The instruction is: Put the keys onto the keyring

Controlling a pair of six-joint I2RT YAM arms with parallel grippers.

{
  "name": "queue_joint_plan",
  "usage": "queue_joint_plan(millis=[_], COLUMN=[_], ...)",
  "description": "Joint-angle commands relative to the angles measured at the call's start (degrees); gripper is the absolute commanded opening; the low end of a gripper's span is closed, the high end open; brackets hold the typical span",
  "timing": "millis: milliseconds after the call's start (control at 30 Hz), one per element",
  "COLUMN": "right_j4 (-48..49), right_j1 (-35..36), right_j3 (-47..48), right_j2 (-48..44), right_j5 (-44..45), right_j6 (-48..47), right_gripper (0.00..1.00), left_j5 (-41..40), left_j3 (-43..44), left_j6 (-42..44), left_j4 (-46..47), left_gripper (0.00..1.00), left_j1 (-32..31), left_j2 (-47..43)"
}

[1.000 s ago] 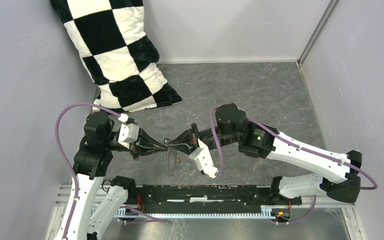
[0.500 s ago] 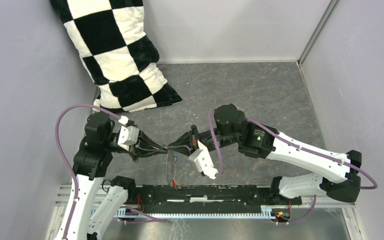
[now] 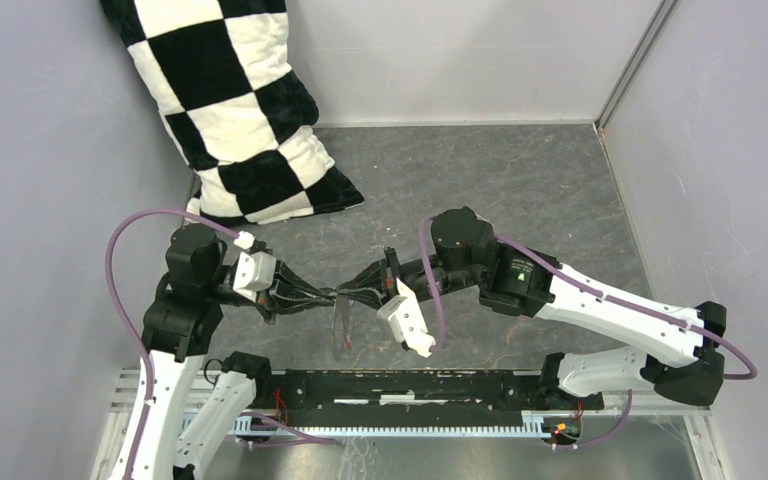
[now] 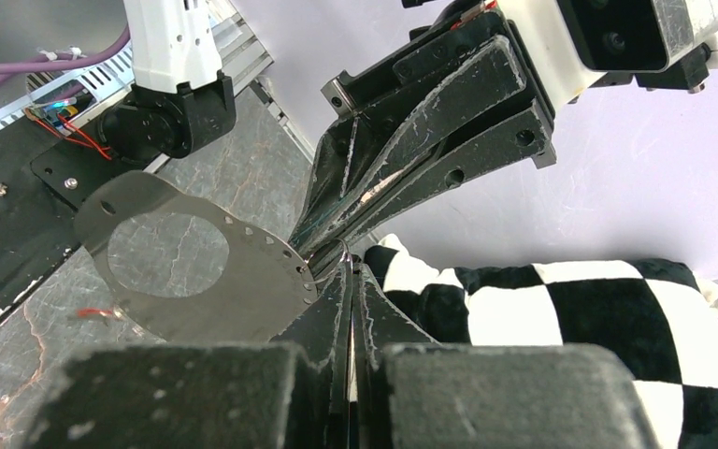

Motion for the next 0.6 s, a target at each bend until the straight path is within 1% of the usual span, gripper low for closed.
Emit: queue_joint_plan(millis=[0,333,567], right_j4=[0.9,-0.7,-2.1], right_j1=[0.1,0.0,0.1], right_j3=[1.0,7.1,10.8], right_j2=[-0.9,4.2,7.1], right_j5=[1.2,-3.9,-6.0], right_j6=[0.1,-0.1,0.9], right_gripper=[0.00,0.03,0.14], left_j5=[2.1,11.2,12.3], left_j3=[2.5,0.3,-1.1], left_j6=[2.7,4.6,5.1], left_j4=[0.3,0.0,0.2], left_gripper=[0.02,0.02,0.02], left_j1=[-0.4,-0.4,-0.4], left_j2=[-0.2,0.6,0.5])
